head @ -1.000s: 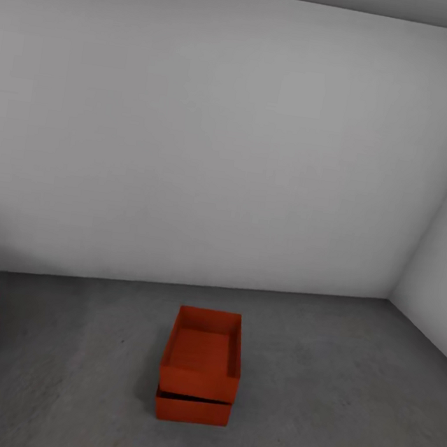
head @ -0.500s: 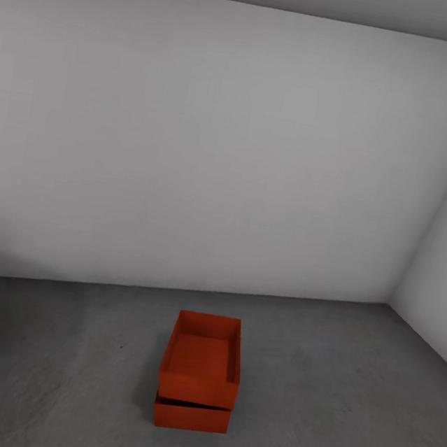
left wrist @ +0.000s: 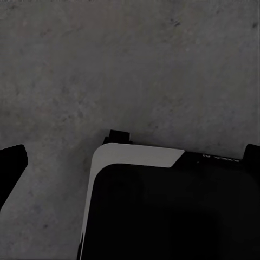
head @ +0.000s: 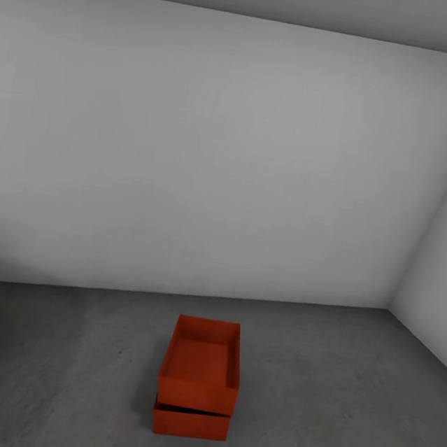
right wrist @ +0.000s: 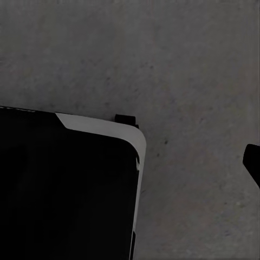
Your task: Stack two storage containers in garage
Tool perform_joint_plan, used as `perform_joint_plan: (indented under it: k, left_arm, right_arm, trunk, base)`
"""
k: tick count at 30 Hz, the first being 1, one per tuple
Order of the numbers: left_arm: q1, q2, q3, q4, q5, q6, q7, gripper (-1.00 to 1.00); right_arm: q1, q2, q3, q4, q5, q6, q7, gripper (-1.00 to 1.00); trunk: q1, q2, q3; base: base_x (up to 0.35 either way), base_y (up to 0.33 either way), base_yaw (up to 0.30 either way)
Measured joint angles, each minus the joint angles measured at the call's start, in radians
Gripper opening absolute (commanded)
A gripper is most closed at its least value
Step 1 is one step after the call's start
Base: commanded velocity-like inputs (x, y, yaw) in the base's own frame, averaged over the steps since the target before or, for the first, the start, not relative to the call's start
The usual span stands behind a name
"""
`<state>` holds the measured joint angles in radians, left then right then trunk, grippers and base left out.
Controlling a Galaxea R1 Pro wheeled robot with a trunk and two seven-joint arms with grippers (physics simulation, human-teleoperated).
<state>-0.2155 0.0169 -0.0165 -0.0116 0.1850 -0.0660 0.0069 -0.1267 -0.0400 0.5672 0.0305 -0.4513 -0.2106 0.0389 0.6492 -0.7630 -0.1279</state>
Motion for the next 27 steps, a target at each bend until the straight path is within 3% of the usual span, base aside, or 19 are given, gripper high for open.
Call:
perform_joint_plan:
  k: [27]
  left_arm:
    - [0.000, 0.000, 0.000, 0.000, 0.000, 0.000, 0.000, 1.00]
  right_arm:
    - [0.000, 0.000, 0.000, 0.000, 0.000, -0.002, 0.000, 1.00]
  trunk:
    - [0.000, 0.000, 0.044]
  base:
    - [0.000, 0.000, 0.000]
